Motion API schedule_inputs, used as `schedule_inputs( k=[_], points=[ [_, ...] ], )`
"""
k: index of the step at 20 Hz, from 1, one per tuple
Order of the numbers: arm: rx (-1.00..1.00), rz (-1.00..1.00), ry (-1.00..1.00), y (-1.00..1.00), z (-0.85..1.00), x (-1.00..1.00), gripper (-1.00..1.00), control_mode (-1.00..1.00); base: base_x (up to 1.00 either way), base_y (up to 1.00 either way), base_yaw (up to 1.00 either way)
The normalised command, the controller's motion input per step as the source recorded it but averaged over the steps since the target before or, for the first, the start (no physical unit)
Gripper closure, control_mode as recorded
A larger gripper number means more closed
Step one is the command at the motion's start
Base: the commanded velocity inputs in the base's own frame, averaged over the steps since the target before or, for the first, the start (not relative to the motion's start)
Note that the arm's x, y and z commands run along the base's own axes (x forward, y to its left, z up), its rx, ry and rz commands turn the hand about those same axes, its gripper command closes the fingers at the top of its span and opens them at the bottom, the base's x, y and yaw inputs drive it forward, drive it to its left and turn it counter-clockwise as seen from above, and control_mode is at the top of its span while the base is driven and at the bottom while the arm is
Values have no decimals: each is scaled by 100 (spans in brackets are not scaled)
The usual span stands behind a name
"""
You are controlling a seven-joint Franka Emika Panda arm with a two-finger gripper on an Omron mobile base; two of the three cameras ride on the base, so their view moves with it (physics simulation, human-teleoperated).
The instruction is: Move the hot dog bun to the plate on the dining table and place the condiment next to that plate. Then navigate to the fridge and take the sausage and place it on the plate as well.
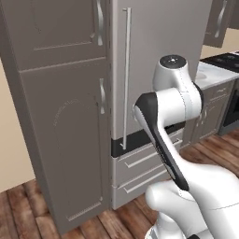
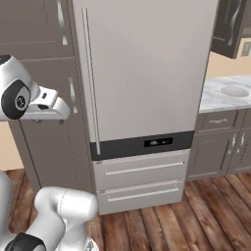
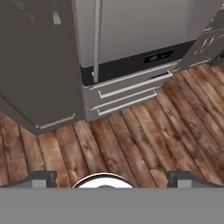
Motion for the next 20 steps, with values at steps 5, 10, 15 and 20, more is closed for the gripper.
schedule_inputs(
  k=[5, 10, 15, 20],
  points=[
    [6, -2, -8, -13, 1, 0, -100, -100, 0, 0, 0],
    [18, 14, -26, -47, 1, 15, -100, -100, 0, 0, 0],
    [17, 26, -33, -18, 0, 61, -100, -100, 0, 0, 0],
    [4, 22, -20, 7, 0, 95, -100, -100, 0, 0, 0]
  ],
)
